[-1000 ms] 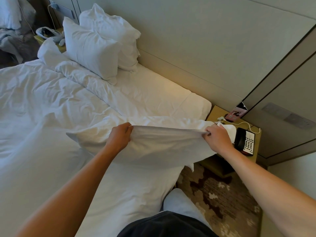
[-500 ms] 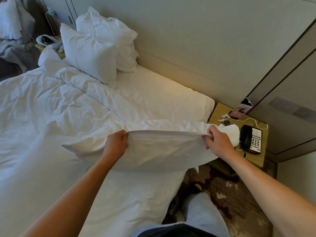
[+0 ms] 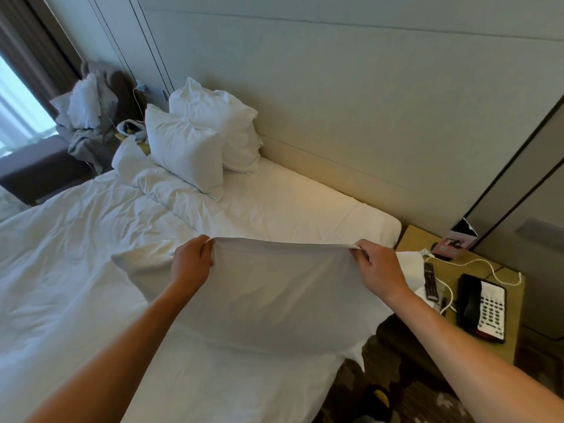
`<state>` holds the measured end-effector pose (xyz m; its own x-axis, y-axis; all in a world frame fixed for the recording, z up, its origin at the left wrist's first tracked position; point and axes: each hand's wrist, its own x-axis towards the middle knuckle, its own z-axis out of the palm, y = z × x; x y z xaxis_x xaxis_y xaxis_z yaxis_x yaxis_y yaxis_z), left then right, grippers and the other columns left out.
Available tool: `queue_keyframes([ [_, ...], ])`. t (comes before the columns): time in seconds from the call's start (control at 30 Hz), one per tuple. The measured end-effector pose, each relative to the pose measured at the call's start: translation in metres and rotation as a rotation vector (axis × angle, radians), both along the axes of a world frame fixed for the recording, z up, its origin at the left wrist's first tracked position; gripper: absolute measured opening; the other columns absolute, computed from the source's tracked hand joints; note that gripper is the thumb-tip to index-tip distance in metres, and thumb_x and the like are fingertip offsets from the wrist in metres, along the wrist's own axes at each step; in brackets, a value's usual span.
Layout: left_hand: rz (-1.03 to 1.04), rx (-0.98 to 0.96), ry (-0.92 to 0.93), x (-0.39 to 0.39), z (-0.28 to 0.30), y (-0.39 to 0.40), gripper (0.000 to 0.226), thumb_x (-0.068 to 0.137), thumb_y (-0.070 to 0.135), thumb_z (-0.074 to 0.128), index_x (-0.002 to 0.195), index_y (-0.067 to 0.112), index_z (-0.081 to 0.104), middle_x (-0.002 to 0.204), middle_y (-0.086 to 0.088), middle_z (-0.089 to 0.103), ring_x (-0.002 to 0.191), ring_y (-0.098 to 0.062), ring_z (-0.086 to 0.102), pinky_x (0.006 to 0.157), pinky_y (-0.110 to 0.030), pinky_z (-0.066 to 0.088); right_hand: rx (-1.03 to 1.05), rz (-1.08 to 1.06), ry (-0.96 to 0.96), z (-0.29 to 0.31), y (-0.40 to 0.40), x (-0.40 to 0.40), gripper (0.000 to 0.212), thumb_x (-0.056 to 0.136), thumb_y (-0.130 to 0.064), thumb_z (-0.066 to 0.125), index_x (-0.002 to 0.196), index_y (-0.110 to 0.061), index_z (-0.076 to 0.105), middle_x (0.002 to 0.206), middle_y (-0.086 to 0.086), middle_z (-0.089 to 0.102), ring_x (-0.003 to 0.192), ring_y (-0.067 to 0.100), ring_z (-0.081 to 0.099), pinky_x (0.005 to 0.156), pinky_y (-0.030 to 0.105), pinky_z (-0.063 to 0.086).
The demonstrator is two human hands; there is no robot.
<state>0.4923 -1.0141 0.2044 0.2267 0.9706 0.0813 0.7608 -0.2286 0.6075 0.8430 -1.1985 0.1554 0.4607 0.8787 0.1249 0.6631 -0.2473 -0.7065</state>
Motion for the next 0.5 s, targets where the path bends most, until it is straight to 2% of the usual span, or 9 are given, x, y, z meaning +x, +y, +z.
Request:
queue_keyframes([
  [0.1,0.016,0.083,-0.023,0.03,0.027,0.015,0.038,0.106,0.022,0.048,0.073,0.01,0.062,0.062,-0.005,0.067,0.063,-0.021,0.063,0.07,-0.038,0.052,0.093,0.037,-0.021,0.025,0.016,0.034,0.025,0.107,-0.023,0.058,0.088,-0.019,0.073,0.079,-0.006,0.069,0.074,0.01,0.063,0.062,0.022,0.042],
  [0.2,0.014,0.151,-0.016,0.07,0.054,0.03,0.036,0.106,0.025,0.049,0.075,0.014,0.064,0.06,0.0,0.067,0.062,-0.013,0.063,0.064,-0.027,0.047,0.155,0.06,-0.048,0.054,0.03,0.081,0.025,0.107,-0.024,0.058,0.091,-0.017,0.075,0.081,-0.004,0.071,0.074,0.016,0.063,0.064,0.032,0.047],
  [0.3,0.008,0.217,-0.024,0.122,0.077,0.042,0.037,0.105,0.026,0.049,0.072,0.015,0.063,0.058,0.0,0.067,0.058,-0.007,0.06,0.061,-0.017,0.043,0.186,0.054,-0.052,0.082,0.038,0.133,0.027,0.107,-0.024,0.058,0.083,-0.026,0.07,0.073,-0.011,0.064,0.069,0.008,0.06,0.06,0.03,0.043],
  [0.4,-0.002,0.247,-0.072,0.179,0.091,0.05,0.038,0.105,0.028,0.049,0.071,0.018,0.061,0.057,0.0,0.066,0.056,-0.008,0.061,0.059,-0.017,0.044,0.21,0.014,-0.05,0.102,0.04,0.182,0.038,0.106,-0.024,0.06,0.071,-0.037,0.057,0.064,-0.014,0.057,0.065,0.004,0.056,0.056,0.025,0.038],
  [0.5,-0.017,0.255,-0.105,0.227,0.096,0.058,0.038,0.105,0.032,0.046,0.071,0.02,0.059,0.056,0.001,0.066,0.057,-0.009,0.062,0.059,-0.024,0.047,0.225,-0.019,-0.038,0.113,0.039,0.224,0.037,0.105,-0.021,0.06,0.069,-0.028,0.058,0.06,-0.009,0.057,0.059,0.009,0.056,0.056,0.033,0.041],
])
